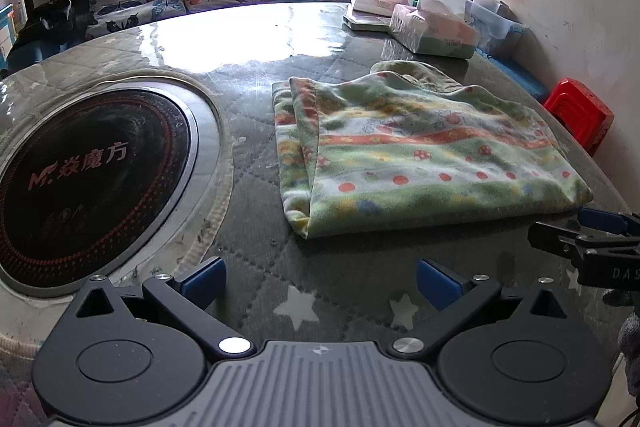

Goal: Fold clothes

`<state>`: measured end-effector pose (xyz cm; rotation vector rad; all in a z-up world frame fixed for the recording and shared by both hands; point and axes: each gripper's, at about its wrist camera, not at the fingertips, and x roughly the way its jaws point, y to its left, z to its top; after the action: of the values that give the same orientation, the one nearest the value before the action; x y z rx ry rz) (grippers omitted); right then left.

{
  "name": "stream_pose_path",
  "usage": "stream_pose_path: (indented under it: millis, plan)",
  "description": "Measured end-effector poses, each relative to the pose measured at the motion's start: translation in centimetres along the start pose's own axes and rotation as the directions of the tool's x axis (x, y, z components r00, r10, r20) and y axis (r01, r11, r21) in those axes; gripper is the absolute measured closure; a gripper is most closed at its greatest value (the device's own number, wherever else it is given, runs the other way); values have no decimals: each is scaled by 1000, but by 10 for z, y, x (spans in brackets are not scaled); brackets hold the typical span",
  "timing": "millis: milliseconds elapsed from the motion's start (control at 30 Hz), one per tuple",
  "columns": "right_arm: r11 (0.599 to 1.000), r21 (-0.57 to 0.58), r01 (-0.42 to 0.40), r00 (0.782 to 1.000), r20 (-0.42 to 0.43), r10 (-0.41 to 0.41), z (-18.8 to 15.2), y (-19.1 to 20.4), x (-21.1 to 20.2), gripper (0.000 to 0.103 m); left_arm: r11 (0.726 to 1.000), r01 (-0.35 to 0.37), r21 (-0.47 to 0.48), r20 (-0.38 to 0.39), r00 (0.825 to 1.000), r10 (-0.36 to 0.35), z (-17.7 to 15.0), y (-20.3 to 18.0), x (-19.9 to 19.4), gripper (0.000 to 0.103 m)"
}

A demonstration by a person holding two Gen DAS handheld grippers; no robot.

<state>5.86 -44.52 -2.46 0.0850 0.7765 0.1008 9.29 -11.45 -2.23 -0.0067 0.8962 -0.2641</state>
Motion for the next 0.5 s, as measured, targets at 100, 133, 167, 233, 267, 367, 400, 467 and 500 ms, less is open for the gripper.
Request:
stream_pose_path:
  millis: [100,133,167,233,267,367,400,467,500]
  plan:
    - [1000,-3,6,1000,2,-6,-3,1,-1,0,1000,-4,-1,2,1000,4,-3,0,-2,0]
    - [1000,-4,9,1000,3,-9,-3,2,-2,0,1000,-7,0,3,1000,7,-4,0,-3,0]
    - [1000,-3,10,1000,4,-10,-4,2,-2,0,1000,-10,1,3,1000,10,-5,-1,-4,0]
    - [1000,0,11,1000,7,-11,-5,3,-3,0,1000,-15,5,3,1000,14,-7,-2,-5,0]
    - [1000,1,12,1000,8,-12,-6,4,-3,0,1000,-17,7,3,1000,17,-8,-3,-5,0]
    - [1000,3,13,1000,10,-13,-7,5,-5,0,1000,-17,13,4,1000,17,-10,-6,-6,0]
    - [1000,2,13,1000,9,-13,-8,6,-5,0,1000,-17,16,3,1000,17,-11,-6,-6,0]
    - [1000,-2,14,1000,8,-14,-9,7,-6,0,1000,-13,17,2,1000,13,-12,-7,-8,0]
    - [1000,-5,15,1000,8,-15,-9,8,-6,0,1000,-10,15,2,1000,10,-13,-8,-8,0]
